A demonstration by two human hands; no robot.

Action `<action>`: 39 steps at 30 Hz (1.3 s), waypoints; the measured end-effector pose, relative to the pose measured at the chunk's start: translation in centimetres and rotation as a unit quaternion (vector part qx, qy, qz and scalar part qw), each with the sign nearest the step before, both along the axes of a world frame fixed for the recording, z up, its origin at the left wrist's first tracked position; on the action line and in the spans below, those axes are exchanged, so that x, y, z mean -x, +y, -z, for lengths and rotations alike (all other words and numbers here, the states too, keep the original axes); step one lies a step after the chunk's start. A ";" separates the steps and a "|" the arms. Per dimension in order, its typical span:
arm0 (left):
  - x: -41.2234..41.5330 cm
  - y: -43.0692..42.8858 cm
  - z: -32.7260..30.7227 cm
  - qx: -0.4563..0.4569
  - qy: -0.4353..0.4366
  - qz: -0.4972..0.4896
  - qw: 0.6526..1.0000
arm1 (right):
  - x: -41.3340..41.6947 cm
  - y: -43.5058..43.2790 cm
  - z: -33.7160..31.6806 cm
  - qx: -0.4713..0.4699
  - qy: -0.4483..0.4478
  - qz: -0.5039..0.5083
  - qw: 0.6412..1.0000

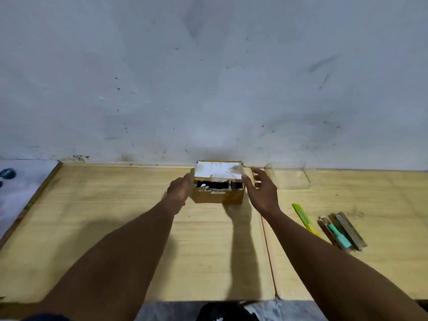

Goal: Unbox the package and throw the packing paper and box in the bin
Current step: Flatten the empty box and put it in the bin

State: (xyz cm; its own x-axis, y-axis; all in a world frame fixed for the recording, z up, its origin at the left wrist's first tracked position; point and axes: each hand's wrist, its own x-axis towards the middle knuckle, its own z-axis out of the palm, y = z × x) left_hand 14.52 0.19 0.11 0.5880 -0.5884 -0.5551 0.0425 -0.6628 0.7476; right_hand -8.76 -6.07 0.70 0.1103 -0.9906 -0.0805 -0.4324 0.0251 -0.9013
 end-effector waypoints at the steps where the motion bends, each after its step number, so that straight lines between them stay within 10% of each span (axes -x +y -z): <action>1: 0.2 -0.8 -0.2 0.014 0.005 -0.001 1.000 | -0.5 -1.0 0.1 -0.017 -0.007 0.002 1.000; 11: 1.4 -6.3 2.7 0.080 0.035 -0.007 0.996 | -4.2 -7.1 4.5 -0.181 -0.021 -0.039 0.983; 39: 7.3 4.3 -3.9 0.180 0.034 0.014 0.983 | 0.2 6.6 -3.2 -0.078 -0.004 0.058 0.995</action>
